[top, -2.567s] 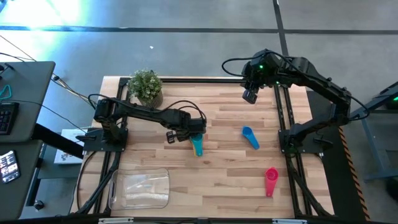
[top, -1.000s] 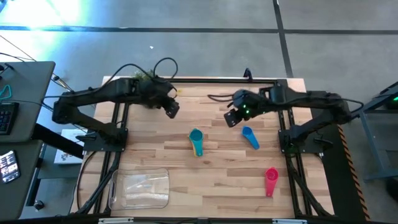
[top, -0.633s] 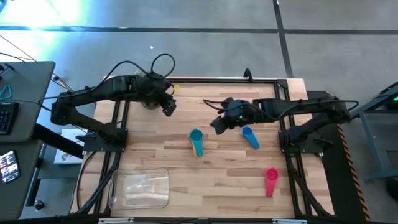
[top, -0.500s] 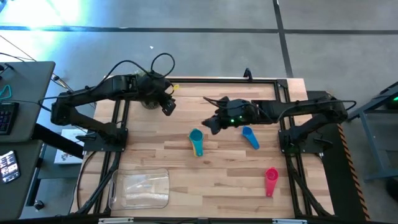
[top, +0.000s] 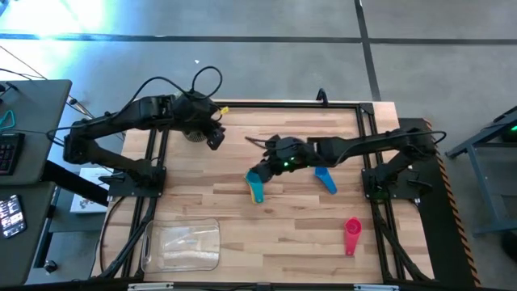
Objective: Nest measuring cups in basket
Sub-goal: Stack the light blue measuring cup on the yellow measuring cup
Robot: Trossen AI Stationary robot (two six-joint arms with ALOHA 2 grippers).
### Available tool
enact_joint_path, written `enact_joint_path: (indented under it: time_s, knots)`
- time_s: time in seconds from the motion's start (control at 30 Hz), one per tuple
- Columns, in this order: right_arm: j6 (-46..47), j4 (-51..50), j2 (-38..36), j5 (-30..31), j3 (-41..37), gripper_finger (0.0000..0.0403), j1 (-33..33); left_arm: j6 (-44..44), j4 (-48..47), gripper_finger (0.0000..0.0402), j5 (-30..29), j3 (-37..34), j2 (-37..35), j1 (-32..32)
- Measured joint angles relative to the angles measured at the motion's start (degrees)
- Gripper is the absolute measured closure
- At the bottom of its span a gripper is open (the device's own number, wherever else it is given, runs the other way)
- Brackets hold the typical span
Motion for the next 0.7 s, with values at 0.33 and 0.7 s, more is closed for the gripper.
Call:
enact_joint_path:
  time_s: [0.33, 0.7]
  knots:
    - [4.20, -9.00, 6.23, -1.94, 0.02, 0.0286, 0.17, -0.02, -0.21, 0.0295, -0.01, 0.00, -1.16, -0.02]
    - [7.40, -16.27, 10.94, -2.69, 0.07, 0.0286, 1.70, -0.18, -2.26, 0.0296, -0.06, 0.00, -1.16, -0.02]
